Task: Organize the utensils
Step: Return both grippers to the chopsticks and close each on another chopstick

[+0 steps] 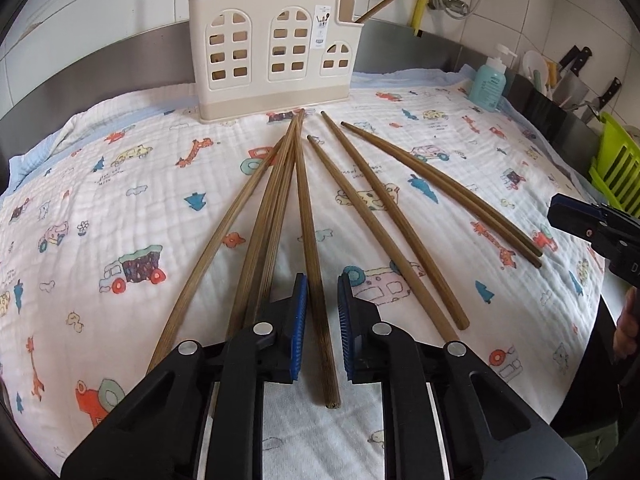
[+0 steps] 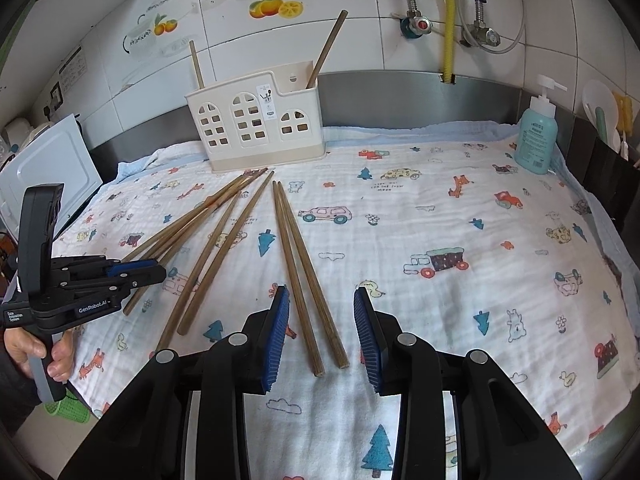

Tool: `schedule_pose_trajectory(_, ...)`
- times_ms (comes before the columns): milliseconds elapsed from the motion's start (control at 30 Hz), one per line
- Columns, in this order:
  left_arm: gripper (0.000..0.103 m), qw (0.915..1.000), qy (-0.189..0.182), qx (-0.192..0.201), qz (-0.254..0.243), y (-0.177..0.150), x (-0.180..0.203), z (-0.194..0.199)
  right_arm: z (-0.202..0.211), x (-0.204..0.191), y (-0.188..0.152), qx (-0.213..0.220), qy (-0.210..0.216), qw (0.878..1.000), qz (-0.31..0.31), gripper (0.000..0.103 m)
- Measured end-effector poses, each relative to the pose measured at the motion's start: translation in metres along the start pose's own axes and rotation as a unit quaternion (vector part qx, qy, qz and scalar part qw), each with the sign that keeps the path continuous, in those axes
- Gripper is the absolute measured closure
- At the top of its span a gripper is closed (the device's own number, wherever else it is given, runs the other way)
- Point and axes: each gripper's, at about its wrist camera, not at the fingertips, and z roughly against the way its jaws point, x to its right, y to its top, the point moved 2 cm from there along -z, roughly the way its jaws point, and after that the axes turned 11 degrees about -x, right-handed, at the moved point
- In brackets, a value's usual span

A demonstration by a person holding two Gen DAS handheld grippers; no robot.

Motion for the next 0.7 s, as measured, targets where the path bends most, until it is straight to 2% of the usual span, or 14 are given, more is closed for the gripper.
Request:
schedule_pose_trajectory(100, 0.093, 0.9998, 0.017, -0.001, -0.006, 0.0, 0.002, -0.001, -0.001, 0.001, 0.0, -0.001, 0.0, 1.0, -0.002, 0.071)
schedule_pose_trajectory(267, 0.096, 0.9997, 0.024, -0.003, -0.001, 0.0, 0.003, -0.001, -0.003, 0.002, -0.002, -0.003, 0.004, 1.0, -0.005, 0.073)
schedule_pose_trajectory(300, 0.096, 0.9998, 0.021, -0.002, 0.002, 0.001, 0.002, 0.001, -0.004, 0.002, -0.002, -0.005, 0.005, 1.0, -0.005, 0.077)
schedule_pose_trajectory(500, 0.096, 0.9997, 0.016, 0.017, -0.01, 0.005, 0.007, 0.019, -0.011, 0.004, -0.004, -0.016, 0.008, 1.0, -0.005, 0.085)
schedule_pose_trajectory(700, 0.096, 0.9991, 0.011, 0.038, -0.017, 0.012, 0.009, 0.036, -0.021, 0.004, -0.004, -0.027, 0.007, 1.0, 0.002, 0.088)
